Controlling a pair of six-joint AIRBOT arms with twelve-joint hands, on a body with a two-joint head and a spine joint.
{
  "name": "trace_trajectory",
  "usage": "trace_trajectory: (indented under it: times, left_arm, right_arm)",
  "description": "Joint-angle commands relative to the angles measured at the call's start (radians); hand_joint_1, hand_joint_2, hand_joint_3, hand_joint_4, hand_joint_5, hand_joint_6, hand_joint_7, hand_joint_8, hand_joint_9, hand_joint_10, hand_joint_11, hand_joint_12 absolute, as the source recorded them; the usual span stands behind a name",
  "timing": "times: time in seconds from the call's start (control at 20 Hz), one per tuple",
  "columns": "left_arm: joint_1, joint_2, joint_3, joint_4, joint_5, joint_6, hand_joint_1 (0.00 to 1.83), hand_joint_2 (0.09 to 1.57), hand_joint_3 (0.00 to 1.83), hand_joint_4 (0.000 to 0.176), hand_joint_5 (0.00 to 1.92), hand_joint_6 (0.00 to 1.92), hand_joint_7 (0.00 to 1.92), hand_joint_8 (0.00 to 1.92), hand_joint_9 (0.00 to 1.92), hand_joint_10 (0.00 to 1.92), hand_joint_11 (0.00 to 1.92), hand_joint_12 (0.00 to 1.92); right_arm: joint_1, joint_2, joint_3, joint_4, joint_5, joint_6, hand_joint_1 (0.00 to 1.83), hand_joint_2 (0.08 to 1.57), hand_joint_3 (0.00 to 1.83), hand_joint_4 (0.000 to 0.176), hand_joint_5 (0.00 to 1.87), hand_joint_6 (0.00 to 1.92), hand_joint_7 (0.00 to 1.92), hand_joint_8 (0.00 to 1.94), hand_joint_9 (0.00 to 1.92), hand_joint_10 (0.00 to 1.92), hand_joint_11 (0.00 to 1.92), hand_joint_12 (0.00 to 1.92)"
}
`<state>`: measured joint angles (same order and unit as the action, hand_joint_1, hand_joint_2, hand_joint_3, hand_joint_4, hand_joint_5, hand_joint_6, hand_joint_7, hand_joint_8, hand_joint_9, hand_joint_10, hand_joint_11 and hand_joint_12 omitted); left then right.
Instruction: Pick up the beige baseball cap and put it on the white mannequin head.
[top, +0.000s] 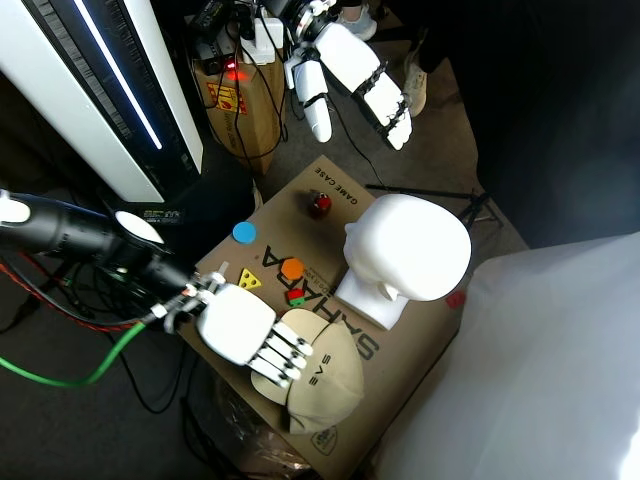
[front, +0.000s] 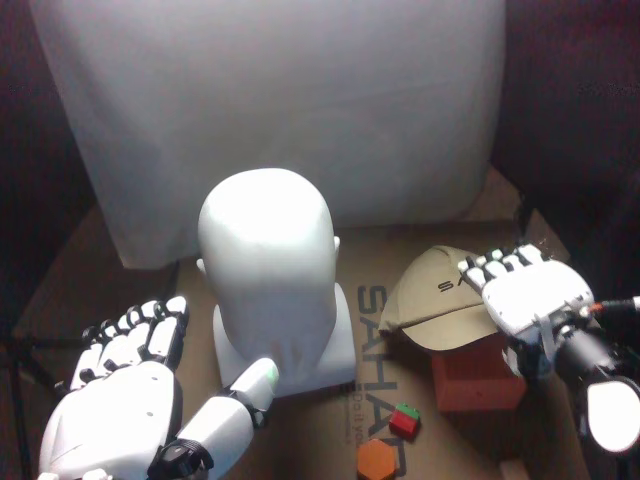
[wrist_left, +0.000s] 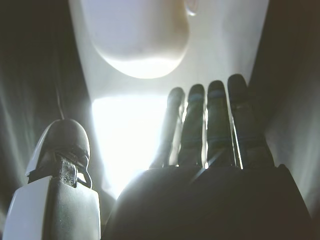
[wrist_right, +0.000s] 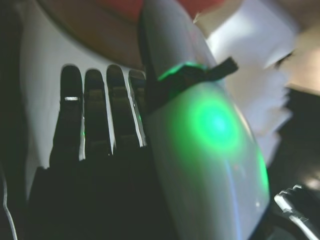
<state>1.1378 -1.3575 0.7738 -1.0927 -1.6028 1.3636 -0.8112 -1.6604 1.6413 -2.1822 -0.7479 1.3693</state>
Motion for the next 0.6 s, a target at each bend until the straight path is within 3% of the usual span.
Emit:
trace_trajectory:
  times: [0.0, 0.25, 0.5, 0.55]
  left_arm:
    - [-0.002, -0.005, 0.01, 0.065, -0.093, -0.006, 0.0, 1.1, 0.0, 0.0, 0.09, 0.0, 0.04, 0.0, 0.05, 0.0, 0.0, 0.25]
    - [-0.005, -0.015, 0.017, 0.073, -0.147, 0.07, 0.0, 1.1, 0.0, 0.0, 0.1, 0.0, 0.04, 0.0, 0.05, 0.0, 0.0, 0.28]
    - [-0.003, -0.019, 0.026, 0.072, -0.147, 0.032, 0.0, 1.1, 0.0, 0.0, 0.07, 0.0, 0.03, 0.0, 0.04, 0.0, 0.0, 0.25]
    - [-0.003, -0.02, 0.027, 0.071, -0.147, 0.028, 0.0, 1.1, 0.0, 0.0, 0.1, 0.0, 0.07, 0.0, 0.07, 0.0, 0.0, 0.34]
  right_arm:
    - [0.008, -0.009, 0.015, -0.031, -0.061, 0.002, 1.27, 1.11, 0.0, 0.0, 0.17, 0.0, 0.2, 0.0, 0.18, 0.0, 0.0, 0.71]
    - [0.024, -0.054, 0.082, -0.033, -0.022, 0.002, 1.28, 1.11, 0.0, 0.0, 0.17, 0.0, 0.21, 0.0, 0.18, 0.0, 0.0, 0.72]
    - [0.027, -0.102, 0.166, -0.037, 0.003, -0.006, 1.27, 1.11, 0.0, 0.0, 0.17, 0.0, 0.22, 0.01, 0.18, 0.0, 0.0, 0.72]
    - [0.027, -0.109, 0.182, -0.037, 0.009, -0.004, 1.27, 1.11, 0.0, 0.0, 0.19, 0.01, 0.22, 0.0, 0.19, 0.0, 0.0, 0.75]
